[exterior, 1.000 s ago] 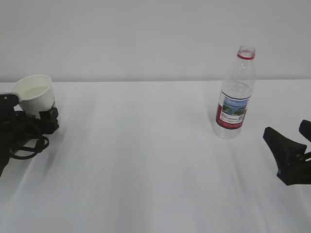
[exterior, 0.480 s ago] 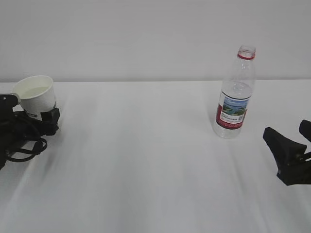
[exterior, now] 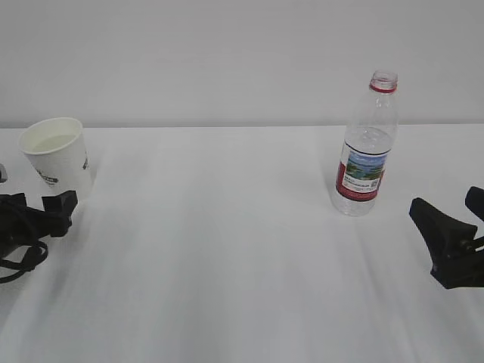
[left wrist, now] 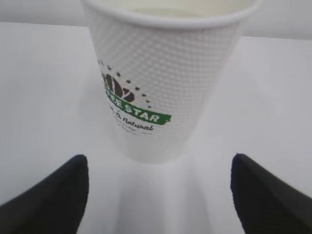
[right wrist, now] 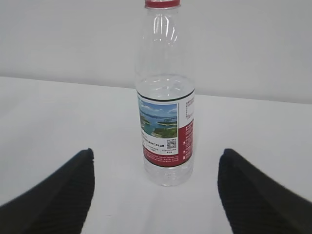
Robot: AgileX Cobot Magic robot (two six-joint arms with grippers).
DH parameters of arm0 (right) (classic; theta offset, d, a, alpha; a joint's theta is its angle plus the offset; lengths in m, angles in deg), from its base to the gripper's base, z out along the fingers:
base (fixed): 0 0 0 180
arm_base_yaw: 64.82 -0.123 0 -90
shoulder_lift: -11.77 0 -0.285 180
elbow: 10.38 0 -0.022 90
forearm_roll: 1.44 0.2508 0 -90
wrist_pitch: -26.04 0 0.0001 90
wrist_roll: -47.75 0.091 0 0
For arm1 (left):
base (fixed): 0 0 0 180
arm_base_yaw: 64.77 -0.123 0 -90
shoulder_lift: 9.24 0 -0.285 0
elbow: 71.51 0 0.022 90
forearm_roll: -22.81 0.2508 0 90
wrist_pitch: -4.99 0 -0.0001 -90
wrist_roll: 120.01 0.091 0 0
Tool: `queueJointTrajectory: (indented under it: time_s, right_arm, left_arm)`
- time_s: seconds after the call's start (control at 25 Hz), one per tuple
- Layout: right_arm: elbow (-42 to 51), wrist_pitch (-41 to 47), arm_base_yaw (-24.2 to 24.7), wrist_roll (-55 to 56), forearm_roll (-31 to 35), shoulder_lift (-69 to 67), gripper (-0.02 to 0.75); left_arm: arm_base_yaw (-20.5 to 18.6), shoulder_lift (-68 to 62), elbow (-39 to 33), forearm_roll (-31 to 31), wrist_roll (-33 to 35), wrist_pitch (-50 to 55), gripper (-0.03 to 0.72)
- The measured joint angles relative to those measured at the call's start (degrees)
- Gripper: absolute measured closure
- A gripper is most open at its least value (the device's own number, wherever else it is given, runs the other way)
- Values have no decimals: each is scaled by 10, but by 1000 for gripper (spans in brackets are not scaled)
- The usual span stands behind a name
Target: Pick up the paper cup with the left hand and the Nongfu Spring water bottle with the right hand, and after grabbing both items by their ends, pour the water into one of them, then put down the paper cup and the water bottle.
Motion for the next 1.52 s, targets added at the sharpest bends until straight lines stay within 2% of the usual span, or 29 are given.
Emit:
queueJointTrajectory:
  time_s: [0.28, 0.64, 0.8, 1.04, 1.52]
  right_arm:
    - [0, 0, 0, 0, 0, 0, 146]
    - [-16, 9, 0, 0, 6, 20, 146]
    - [-37, 60, 0, 0, 8, 61, 146]
    - [-80, 190, 0, -16, 10, 131, 146]
    - [-93, 342, 0, -37, 30, 291, 147]
  left_arm:
    - [0, 87, -57, 0, 0, 0, 13]
    - [0, 236, -68, 0, 0, 42, 22]
    - [0, 287, -69, 0, 0, 80, 27]
    - [0, 336, -70, 1, 0, 118, 34]
    - [0, 450, -73, 17, 0, 231, 47]
